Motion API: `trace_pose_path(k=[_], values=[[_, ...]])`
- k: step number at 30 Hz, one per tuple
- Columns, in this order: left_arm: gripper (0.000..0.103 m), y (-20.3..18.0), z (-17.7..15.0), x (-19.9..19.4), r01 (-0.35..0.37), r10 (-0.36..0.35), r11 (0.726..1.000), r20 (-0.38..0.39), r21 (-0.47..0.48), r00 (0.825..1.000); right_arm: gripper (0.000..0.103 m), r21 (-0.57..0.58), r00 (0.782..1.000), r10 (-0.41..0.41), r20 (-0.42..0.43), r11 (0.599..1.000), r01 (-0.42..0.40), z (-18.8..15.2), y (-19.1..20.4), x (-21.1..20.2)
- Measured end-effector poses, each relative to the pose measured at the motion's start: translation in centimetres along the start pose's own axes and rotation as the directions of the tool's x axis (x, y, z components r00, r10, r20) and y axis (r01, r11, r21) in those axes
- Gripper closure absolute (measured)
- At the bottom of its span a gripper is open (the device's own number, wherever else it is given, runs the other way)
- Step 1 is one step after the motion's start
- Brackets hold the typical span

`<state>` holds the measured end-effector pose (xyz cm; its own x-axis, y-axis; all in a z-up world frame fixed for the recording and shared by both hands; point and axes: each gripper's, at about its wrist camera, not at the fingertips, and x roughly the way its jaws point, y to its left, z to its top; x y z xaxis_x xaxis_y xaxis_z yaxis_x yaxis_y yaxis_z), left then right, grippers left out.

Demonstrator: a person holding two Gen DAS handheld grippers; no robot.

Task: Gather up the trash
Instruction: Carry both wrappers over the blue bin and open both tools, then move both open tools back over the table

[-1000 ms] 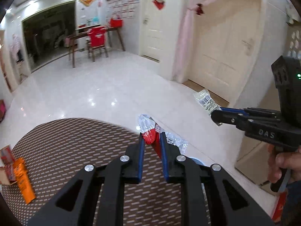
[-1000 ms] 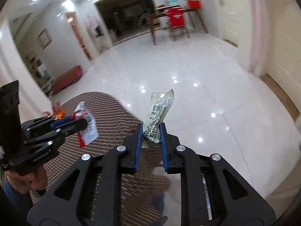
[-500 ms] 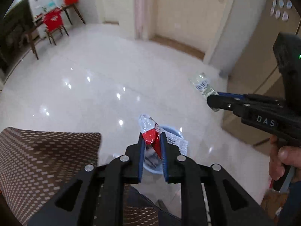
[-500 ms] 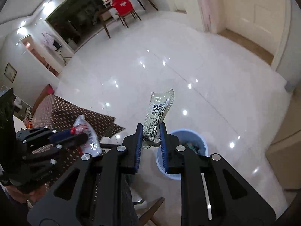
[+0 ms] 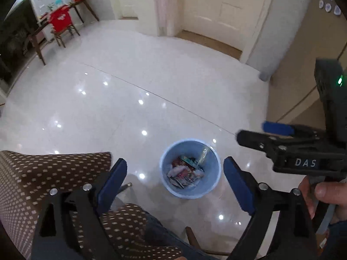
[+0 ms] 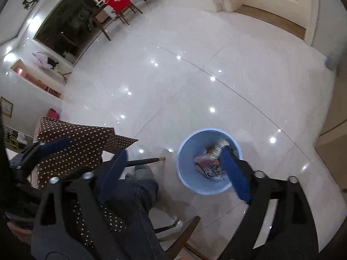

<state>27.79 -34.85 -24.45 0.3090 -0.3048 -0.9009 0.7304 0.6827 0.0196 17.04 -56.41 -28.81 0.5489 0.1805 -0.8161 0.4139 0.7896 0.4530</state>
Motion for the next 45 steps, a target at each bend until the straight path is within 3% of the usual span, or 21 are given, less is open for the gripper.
trace_pose_path(k=[4,11,22,30,39,45], values=[[0.013,1.3,-0.2,-2.7,-0.005,0.008,1.000,0.076,-0.031,0.997,0.006,0.011,0.998,-0.057,0.013,0.998,0.057,0.2,0.3,-0.2],[0.011,2.8,-1.3,-7.9,-0.021,0.034,0.998,0.204,-0.065,0.978,0.006,-0.016,0.996,-0.060,0.059,0.998,0.061,0.6,2.8,-1.6],[0.011,6.4,-3.4,-13.9,-0.033,0.085,0.986,0.324,-0.163,0.942,0.006,-0.152,0.991,0.022,0.134,0.988,-0.001,1.4,11.9,-4.4],[0.009,10.9,-6.2,-17.5,-0.049,0.154,0.961,0.379,-0.274,0.913,0.006,-0.271,0.986,0.088,0.144,0.961,-0.046,1.2,19.2,-5.1],[0.009,17.3,-10.7,-21.0,-0.111,0.290,0.895,0.372,-0.433,0.882,0.006,-0.401,0.981,0.146,0.124,0.912,-0.085,-0.1,27.6,-4.8],[0.009,22.7,-14.9,-23.8,-0.159,0.396,0.819,0.343,-0.551,0.852,0.006,-0.496,0.981,0.174,0.090,0.862,-0.107,-1.9,34.1,-3.5]])
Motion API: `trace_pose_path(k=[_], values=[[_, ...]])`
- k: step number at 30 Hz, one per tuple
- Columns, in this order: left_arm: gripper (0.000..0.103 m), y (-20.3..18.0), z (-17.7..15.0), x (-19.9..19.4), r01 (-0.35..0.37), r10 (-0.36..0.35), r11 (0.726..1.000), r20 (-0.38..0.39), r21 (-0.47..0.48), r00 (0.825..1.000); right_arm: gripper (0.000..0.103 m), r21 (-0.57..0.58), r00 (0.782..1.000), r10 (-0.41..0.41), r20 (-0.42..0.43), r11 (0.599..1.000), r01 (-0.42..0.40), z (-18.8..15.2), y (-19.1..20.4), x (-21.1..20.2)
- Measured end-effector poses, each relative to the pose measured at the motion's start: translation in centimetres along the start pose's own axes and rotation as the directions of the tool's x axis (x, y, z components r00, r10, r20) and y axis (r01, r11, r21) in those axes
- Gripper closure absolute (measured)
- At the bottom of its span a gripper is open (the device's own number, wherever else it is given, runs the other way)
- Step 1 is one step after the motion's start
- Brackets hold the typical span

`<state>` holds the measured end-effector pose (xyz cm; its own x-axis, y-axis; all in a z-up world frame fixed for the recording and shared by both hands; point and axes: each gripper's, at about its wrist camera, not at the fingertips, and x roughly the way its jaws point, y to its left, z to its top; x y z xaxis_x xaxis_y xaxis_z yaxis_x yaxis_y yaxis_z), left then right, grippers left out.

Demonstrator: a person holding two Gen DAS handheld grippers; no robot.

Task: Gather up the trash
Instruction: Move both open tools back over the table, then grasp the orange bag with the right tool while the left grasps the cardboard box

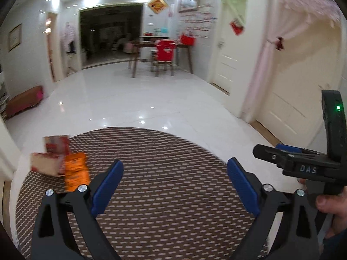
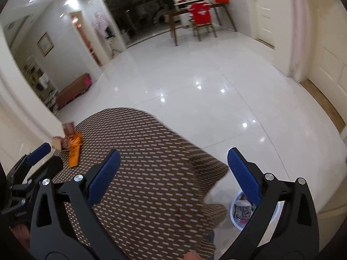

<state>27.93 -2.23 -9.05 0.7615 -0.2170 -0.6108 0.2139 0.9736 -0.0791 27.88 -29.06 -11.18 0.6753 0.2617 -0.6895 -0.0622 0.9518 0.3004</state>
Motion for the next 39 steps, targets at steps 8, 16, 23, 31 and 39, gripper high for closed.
trace_pose_path(k=[8,16,23,31,39], values=[[0.008,12.3,-1.5,-1.0,-0.174,0.175,0.967,-0.015,-0.186,0.985,0.006,-0.183,0.993,0.060,-0.102,0.980,-0.078,0.3,11.1,7.2],[0.008,24.3,-5.0,-1.1,-0.269,0.250,0.880,-0.101,-0.391,0.963,0.006,-0.282,0.973,0.080,-0.214,0.949,-0.140,-2.1,19.6,14.5],[0.008,29.2,-4.5,2.1,-0.239,0.201,0.842,-0.129,-0.484,0.971,0.006,-0.349,0.963,0.073,-0.259,0.922,-0.164,-3.5,23.4,17.8],[0.008,32.0,-4.3,8.0,-0.143,0.047,0.760,-0.165,-0.635,0.985,0.006,-0.414,0.964,0.061,-0.258,0.895,-0.167,-3.9,27.9,21.8],[0.051,31.3,-4.1,9.3,-0.148,0.051,0.750,-0.167,-0.644,0.985,0.044,-0.490,0.987,0.025,-0.161,0.866,-0.102,-4.2,30.0,23.4]])
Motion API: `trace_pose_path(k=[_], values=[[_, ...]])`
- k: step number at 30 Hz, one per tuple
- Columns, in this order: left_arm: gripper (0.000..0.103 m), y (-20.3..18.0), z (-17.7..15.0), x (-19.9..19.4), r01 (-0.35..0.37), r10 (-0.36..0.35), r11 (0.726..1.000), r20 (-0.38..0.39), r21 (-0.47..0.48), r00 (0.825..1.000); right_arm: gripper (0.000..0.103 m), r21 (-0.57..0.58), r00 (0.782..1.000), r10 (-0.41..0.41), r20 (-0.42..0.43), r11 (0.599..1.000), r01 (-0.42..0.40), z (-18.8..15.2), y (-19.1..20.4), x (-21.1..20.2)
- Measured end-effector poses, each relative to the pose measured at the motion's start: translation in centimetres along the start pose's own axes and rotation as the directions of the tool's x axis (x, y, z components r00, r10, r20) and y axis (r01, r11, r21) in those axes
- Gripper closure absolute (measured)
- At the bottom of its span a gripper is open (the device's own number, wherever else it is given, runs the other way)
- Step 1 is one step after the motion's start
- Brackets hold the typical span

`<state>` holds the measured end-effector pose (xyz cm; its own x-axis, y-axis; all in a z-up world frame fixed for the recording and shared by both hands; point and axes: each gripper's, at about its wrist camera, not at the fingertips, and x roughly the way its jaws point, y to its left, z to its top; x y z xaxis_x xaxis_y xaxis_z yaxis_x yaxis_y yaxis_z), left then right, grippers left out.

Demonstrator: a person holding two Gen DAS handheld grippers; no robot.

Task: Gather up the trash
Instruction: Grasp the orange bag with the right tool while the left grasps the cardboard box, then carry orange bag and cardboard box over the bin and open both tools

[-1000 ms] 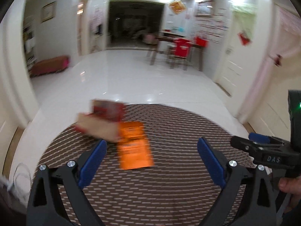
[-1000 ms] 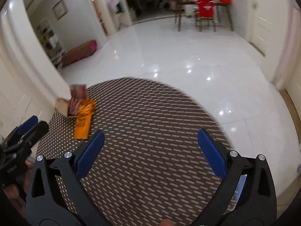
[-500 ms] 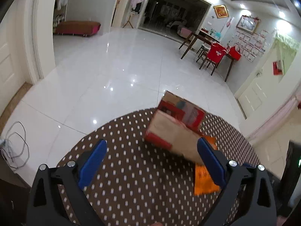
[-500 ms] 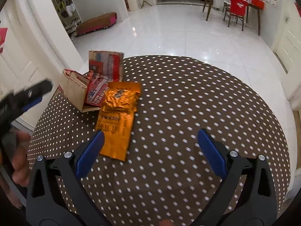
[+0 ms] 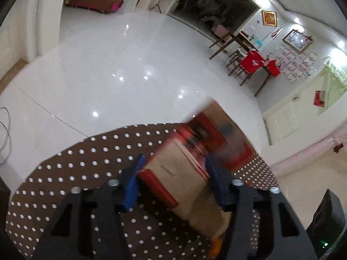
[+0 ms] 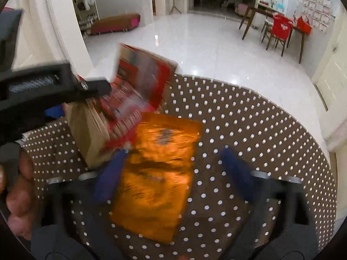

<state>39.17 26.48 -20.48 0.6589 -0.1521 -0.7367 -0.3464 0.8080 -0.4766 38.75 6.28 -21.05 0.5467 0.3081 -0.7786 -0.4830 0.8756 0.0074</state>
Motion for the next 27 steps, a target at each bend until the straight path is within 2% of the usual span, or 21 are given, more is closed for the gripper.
trace_pose_path(k=[4,10,17,27], values=[[0.051,-0.9,-1.0,-1.1,-0.032,0.031,0.999,0.019,0.036,0.999,0.048,0.028,0.998,0.056,-0.013,0.998,-0.056,-0.6,-1.4,-1.1],[0.051,-2.7,-2.5,-3.7,-0.059,0.052,0.993,0.064,0.104,0.997,0.048,0.109,0.996,0.086,0.003,0.990,-0.086,-3.3,-5.6,-4.7],[0.051,-7.3,-6.1,-7.4,-0.086,0.060,0.967,0.111,0.242,0.992,0.048,0.243,0.997,0.060,0.056,0.967,-0.072,-6.6,-11.6,-10.3],[0.052,-15.8,-12.7,-10.4,-0.030,-0.010,0.915,0.098,0.402,0.995,0.047,0.400,0.989,0.019,0.143,0.913,-0.076,-12.4,-19.5,-17.9]])
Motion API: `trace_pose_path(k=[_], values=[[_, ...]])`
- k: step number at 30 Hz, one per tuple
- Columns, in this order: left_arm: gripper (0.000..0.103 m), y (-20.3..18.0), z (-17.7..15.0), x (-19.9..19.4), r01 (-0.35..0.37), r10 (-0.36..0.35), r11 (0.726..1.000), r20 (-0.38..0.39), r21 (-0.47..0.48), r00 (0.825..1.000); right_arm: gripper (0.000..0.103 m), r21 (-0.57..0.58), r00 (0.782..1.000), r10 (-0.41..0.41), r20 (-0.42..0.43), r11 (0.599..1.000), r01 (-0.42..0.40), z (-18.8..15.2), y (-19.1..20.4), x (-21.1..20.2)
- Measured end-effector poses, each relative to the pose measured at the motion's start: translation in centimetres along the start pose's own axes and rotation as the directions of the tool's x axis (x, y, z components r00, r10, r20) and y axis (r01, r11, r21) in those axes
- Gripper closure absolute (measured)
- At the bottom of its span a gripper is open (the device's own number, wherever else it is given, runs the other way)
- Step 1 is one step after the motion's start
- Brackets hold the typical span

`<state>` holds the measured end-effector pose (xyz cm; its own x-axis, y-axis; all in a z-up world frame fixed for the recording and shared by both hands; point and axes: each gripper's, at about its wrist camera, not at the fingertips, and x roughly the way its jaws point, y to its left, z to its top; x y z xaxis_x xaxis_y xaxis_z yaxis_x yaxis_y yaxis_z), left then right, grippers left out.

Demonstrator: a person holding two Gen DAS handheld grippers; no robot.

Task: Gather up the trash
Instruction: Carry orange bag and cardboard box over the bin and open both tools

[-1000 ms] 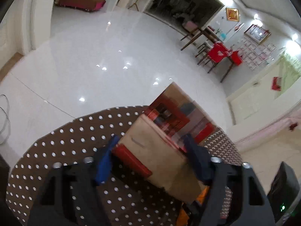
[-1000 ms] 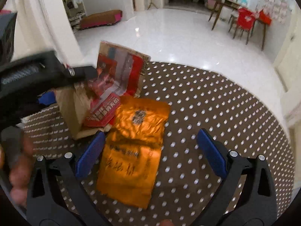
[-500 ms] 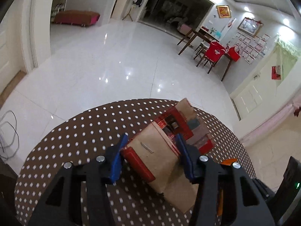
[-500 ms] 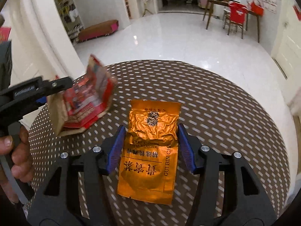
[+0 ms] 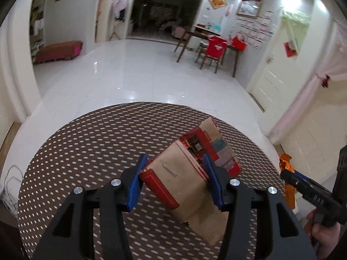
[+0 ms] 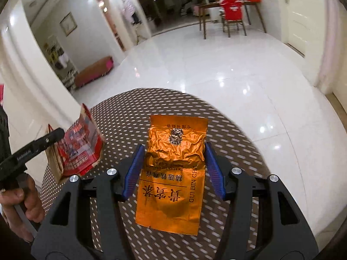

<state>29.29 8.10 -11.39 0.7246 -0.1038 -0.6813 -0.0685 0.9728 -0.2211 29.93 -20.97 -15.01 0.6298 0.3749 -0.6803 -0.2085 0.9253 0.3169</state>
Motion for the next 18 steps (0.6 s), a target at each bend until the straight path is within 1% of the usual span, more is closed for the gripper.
trace_pose_path(k=[6,10,12,14,15,17,18], values=[[0.052,-6.9,-0.5,-1.9,0.069,-0.071,0.993,0.020,0.099,0.997,0.047,0.096,0.997,-0.032,0.066,0.995,0.025,-1.2,-6.3,-5.0],[0.052,-12.9,-0.9,-2.8,0.136,-0.143,0.975,0.022,0.178,0.990,0.047,0.161,0.992,-0.058,0.111,0.986,0.040,-2.6,-10.5,-8.7],[0.051,-15.6,-1.4,-3.1,0.168,-0.176,0.961,0.017,0.217,0.984,0.047,0.205,0.987,-0.081,0.138,0.977,0.052,-3.2,-12.9,-10.8],[0.051,-19.1,-1.9,-3.0,0.209,-0.217,0.941,0.001,0.266,0.976,0.047,0.240,0.981,-0.110,0.159,0.968,0.069,-3.9,-15.0,-12.7],[0.051,-20.1,-2.1,-2.8,0.225,-0.232,0.934,-0.008,0.279,0.973,0.047,0.258,0.978,-0.123,0.169,0.963,0.077,-4.3,-16.0,-13.6],[0.051,-22.9,-2.9,-2.5,0.269,-0.271,0.912,-0.037,0.310,0.962,0.047,0.299,0.969,-0.163,0.185,0.949,0.102,-5.2,-18.3,-15.6],[0.051,-24.9,-3.4,-2.2,0.288,-0.287,0.897,-0.054,0.337,0.956,0.047,0.312,0.966,-0.175,0.188,0.944,0.110,-5.6,-19.1,-16.2]])
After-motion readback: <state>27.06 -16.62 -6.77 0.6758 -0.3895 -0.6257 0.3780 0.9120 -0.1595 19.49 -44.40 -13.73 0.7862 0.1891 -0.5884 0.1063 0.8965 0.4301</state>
